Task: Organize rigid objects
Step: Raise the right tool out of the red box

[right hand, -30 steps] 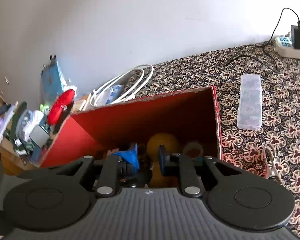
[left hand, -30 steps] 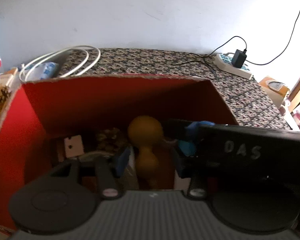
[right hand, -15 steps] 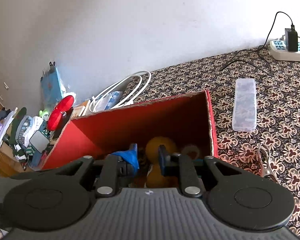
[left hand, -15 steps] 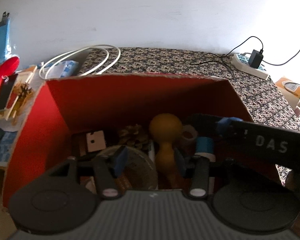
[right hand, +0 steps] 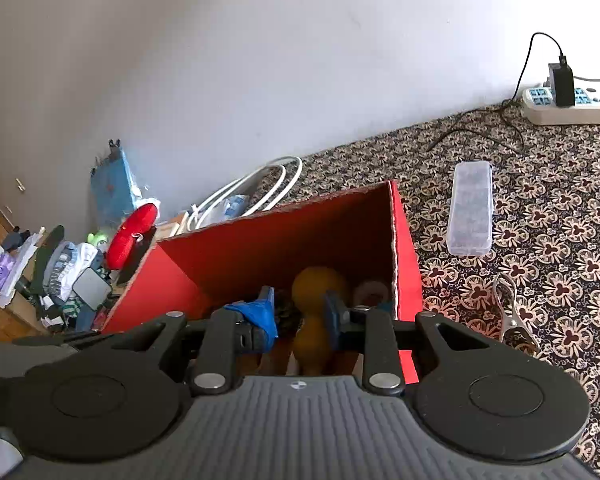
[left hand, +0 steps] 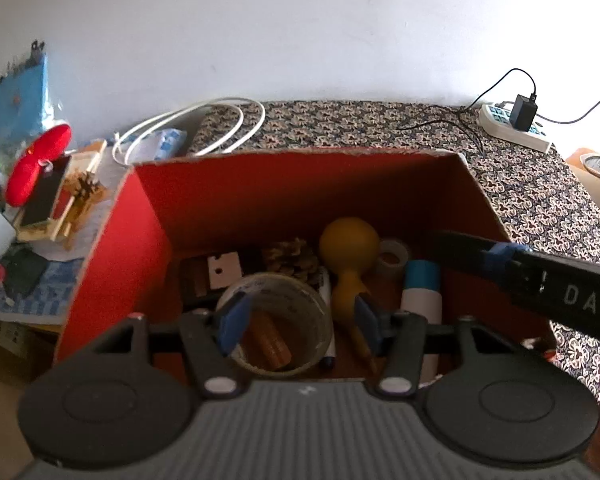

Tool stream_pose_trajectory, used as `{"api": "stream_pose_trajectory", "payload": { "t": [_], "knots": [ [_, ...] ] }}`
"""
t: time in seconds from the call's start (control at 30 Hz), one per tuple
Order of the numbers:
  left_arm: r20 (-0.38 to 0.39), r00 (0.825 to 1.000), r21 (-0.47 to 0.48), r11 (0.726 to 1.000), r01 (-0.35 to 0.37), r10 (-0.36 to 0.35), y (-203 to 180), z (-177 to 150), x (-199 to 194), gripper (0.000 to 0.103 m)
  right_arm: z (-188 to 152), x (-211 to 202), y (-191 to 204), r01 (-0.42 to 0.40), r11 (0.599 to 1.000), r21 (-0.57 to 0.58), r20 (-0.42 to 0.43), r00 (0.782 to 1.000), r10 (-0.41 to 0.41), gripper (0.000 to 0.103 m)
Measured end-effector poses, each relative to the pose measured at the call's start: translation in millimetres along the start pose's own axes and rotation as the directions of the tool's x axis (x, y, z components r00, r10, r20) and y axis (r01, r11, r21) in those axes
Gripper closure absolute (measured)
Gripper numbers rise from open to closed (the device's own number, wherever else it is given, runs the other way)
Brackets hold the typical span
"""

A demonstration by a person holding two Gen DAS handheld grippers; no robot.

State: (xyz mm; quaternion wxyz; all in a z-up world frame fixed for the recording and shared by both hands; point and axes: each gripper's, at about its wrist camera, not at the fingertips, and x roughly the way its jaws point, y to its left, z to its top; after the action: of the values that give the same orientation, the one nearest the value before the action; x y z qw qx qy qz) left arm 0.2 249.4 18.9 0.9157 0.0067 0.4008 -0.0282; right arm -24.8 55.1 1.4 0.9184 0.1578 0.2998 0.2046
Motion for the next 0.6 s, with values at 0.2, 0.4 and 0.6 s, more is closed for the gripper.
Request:
{"api": "stream_pose_trajectory", "payload": {
  "t": [0.2,0.4,0.6],
  "knots": [
    [0.033,0.999,0.029,1.000,-0.010,0.009,-9.6,-4.4,-19.9,0.046,-6.5,-19.9,1.0,-0.005,0.999,-0.046,0.041,0.999,0.007,0.093],
    [0.059,0.998,0.063,0.998,0.005,-0.009,-25.3,-9.9,-36.3,0.046,-12.4,-43.3,-9.7,-0.002,0.998,-0.063,0.085,0.996,0.007,0.093],
    [0.094,0.995,0.109,0.994,0.024,-0.035,-48.2,-12.1,-50.2,0.046,-14.2,-70.0,-35.1,0.003,1.000,-0.008,0.133,0.991,-0.002,0.093]
  ]
}}
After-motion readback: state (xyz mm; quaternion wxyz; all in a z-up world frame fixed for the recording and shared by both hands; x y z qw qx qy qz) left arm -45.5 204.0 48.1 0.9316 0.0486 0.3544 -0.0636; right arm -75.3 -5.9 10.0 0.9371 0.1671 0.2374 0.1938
